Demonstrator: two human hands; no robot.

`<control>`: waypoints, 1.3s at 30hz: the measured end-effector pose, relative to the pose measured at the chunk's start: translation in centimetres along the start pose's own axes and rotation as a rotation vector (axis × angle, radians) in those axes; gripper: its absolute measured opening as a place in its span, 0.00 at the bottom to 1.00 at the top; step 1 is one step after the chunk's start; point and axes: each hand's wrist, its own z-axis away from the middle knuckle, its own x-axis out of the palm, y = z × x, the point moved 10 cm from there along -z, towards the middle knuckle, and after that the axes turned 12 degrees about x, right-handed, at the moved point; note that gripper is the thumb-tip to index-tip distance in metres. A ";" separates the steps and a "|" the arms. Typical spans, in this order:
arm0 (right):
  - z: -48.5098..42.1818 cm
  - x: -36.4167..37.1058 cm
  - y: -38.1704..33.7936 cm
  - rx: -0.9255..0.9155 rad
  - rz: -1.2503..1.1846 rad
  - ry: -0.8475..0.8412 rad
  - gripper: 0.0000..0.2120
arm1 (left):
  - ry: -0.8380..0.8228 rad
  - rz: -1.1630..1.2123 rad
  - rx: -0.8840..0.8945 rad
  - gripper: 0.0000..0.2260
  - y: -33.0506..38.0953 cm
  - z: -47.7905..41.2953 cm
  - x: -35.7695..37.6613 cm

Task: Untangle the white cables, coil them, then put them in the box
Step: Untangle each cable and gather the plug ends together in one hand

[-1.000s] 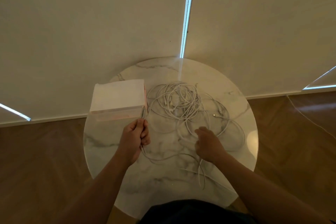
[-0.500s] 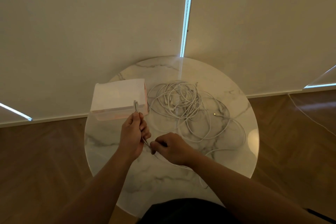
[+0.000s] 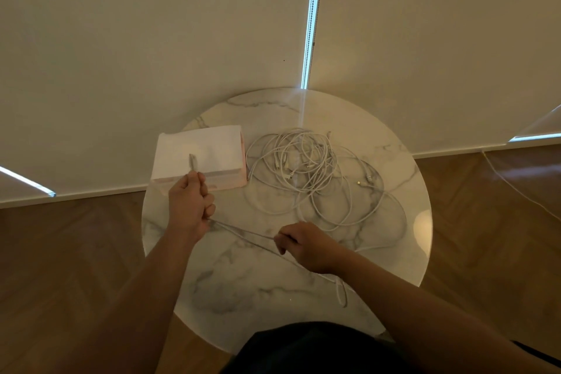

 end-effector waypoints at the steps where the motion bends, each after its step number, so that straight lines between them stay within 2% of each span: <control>1: 0.2 -0.1 0.8 0.008 0.000 -0.012 0.16 | 0.018 -0.035 0.018 0.16 0.3 -0.6 -1.0; 6: 2.2 -0.7 7.6 0.150 0.005 -0.086 0.19 | 0.129 -0.260 0.076 0.15 1.9 -3.8 -7.1; 8: 2.6 -0.8 8.5 0.182 -0.003 -0.064 0.19 | 0.033 -0.444 0.091 0.15 1.6 -3.7 -6.7; 11: 1.9 -0.6 6.4 0.161 -0.017 -0.010 0.18 | -0.242 -0.673 0.114 0.16 -0.5 -1.0 -1.9; 14: 0.8 -0.1 2.8 0.120 -0.098 -0.046 0.14 | -0.457 -0.679 0.093 0.16 -3.7 3.3 3.2; 16: 0.4 -0.2 1.0 0.104 -0.153 -0.068 0.13 | -0.554 -0.739 0.187 0.16 -4.4 5.7 5.9; 19: 0.1 -0.7 -0.3 0.086 -0.186 -0.041 0.14 | -0.591 -0.793 0.333 0.14 -4.1 7.6 7.7; 23: 0.5 -0.9 0.9 0.096 -0.151 -0.030 0.19 | -0.470 -0.797 0.427 0.13 -2.4 6.0 6.3; 27: 1.9 -1.2 5.4 0.166 -0.079 -0.060 0.23 | -0.133 -0.642 0.318 0.15 -0.2 0.9 -0.6; 32: 3.2 0.2 10.0 0.222 -0.027 -0.157 0.24 | 0.213 -0.394 0.212 0.16 0.4 -2.9 -7.9; 35: 3.5 1.3 10.3 0.237 0.018 -0.202 0.21 | 0.208 -0.341 0.176 0.16 -0.1 -3.8 -8.4; 37: 3.6 1.7 10.4 0.236 0.037 -0.200 0.15 | 0.162 -0.352 0.184 0.16 -0.4 -3.9 -7.8; 39: 3.8 1.8 10.8 0.258 0.038 -0.192 0.11 | 0.185 -0.344 0.191 0.17 -0.2 -3.9 -7.9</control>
